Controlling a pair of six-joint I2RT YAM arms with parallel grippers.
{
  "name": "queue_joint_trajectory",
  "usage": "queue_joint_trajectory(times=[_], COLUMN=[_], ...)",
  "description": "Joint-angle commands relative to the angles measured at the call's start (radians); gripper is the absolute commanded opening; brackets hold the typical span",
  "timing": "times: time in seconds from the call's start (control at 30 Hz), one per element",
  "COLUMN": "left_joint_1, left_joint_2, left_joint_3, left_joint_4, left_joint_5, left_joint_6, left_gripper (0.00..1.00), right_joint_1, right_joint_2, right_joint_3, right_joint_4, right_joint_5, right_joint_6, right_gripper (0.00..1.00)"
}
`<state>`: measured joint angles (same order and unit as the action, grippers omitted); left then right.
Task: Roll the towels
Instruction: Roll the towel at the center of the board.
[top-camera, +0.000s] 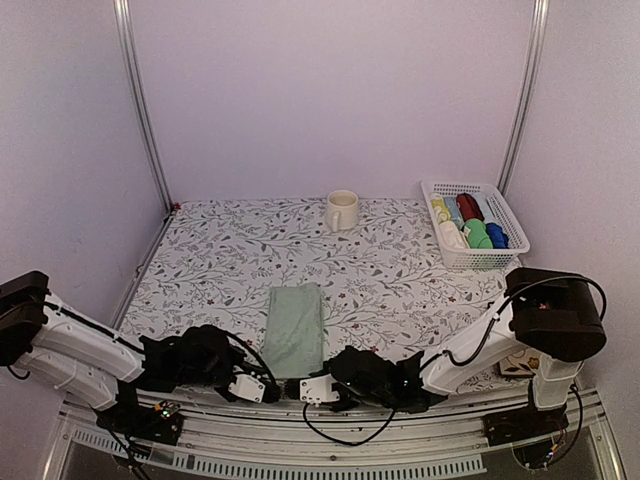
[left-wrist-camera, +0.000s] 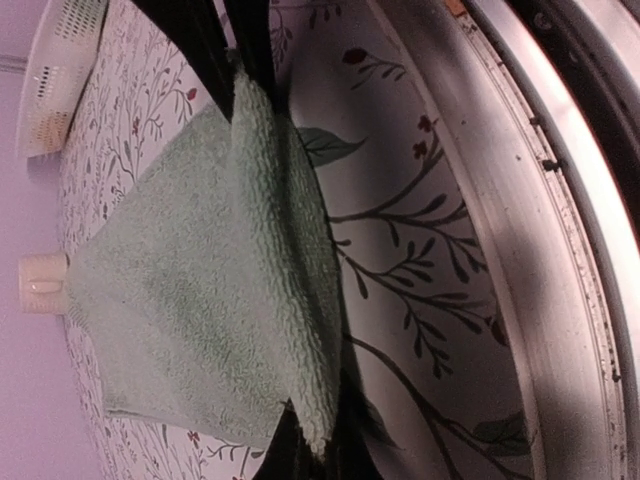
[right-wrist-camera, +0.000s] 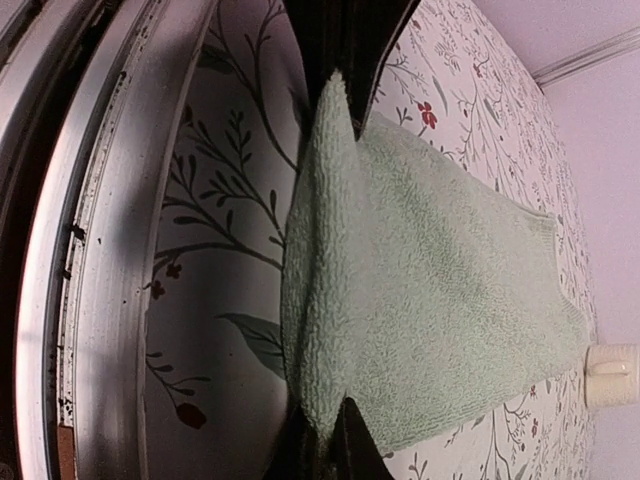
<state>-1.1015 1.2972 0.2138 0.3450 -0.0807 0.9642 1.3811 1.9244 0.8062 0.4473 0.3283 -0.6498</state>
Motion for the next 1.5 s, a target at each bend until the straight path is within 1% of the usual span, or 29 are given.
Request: queue_joint_trajectory(times=[0.0, 0.17, 0.3, 0.5, 0.53, 0.6, 0.63, 0.67, 0.7, 0.77, 0.87, 0.93, 1.07, 1.17, 1.23, 1.33, 1.47], left_joint_1=[-0.012, -0.012, -0.012, -0.008, -0.008, -0.008, -0.007, -0.006, -0.005, -0.002, 0.009, 0.015, 0.012, 0.011, 0.006, 0.003, -0.001], left_joint_2=[-0.008, -0.080, -0.146, -0.202, -0.204, -0.207, -0.209, -0.210, -0.209, -0.207, -0.234, -0.276, -0.395, -0.489, -0.524, -0.517, -0.444], left_joint_3=[0.014, -0.008, -0.023, -0.025, -0.024, -0.019, -0.021, -0.023, -0.024, -0.021, -0.025, -0.040, -0.096, -0.146, -0.177, -0.198, -0.201], left_joint_4=[-0.096, -0.110, -0.120, -0.174, -0.189, -0.226, -0.237, -0.247, -0.259, -0.274, -0.269, -0.238, -0.149, -0.113, -0.100, -0.095, -0.077], left_joint_5=[0.021, 0.035, 0.056, 0.080, 0.081, 0.083, 0.086, 0.090, 0.093, 0.088, 0.081, 0.081, 0.083, 0.111, 0.126, 0.131, 0.116], left_joint_6=[-0.028, -0.037, -0.034, -0.015, -0.013, -0.010, -0.010, -0.008, -0.005, -0.009, -0.013, -0.012, 0.033, 0.111, 0.163, 0.209, 0.262], left_gripper=[0.00, 0.00, 0.00, 0.00, 0.02, 0.12, 0.21, 0.34, 0.44, 0.55, 0.63, 0.65, 0.67, 0.64, 0.60, 0.53, 0.47], right_joint_1=[0.004, -0.015, -0.044, -0.113, -0.123, -0.147, -0.156, -0.164, -0.170, -0.187, -0.206, -0.212, -0.233, -0.257, -0.272, -0.291, -0.318], right_joint_2=[0.027, -0.024, -0.073, -0.095, -0.092, -0.083, -0.078, -0.072, -0.064, -0.049, -0.031, -0.017, 0.033, 0.076, 0.105, 0.143, 0.177], right_joint_3=[0.018, 0.010, 0.019, 0.087, 0.102, 0.127, 0.135, 0.142, 0.152, 0.171, 0.204, 0.229, 0.296, 0.343, 0.373, 0.395, 0.454], right_joint_4=[-0.080, -0.095, -0.136, -0.267, -0.287, -0.325, -0.335, -0.343, -0.354, -0.380, -0.412, -0.436, -0.501, -0.550, -0.580, -0.617, -0.677], right_joint_5=[-0.040, -0.112, -0.198, -0.368, -0.391, -0.445, -0.466, -0.486, -0.500, -0.529, -0.579, -0.610, -0.680, -0.731, -0.762, -0.804, -0.850], right_joint_6=[0.047, 0.103, 0.162, 0.272, 0.287, 0.311, 0.319, 0.327, 0.337, 0.352, 0.374, 0.387, 0.415, 0.453, 0.482, 0.515, 0.563], right_gripper=[0.03, 0.02, 0.02, 0.02, 0.02, 0.02, 0.02, 0.02, 0.02, 0.02, 0.02, 0.02, 0.02, 0.02, 0.02, 0.02, 0.02])
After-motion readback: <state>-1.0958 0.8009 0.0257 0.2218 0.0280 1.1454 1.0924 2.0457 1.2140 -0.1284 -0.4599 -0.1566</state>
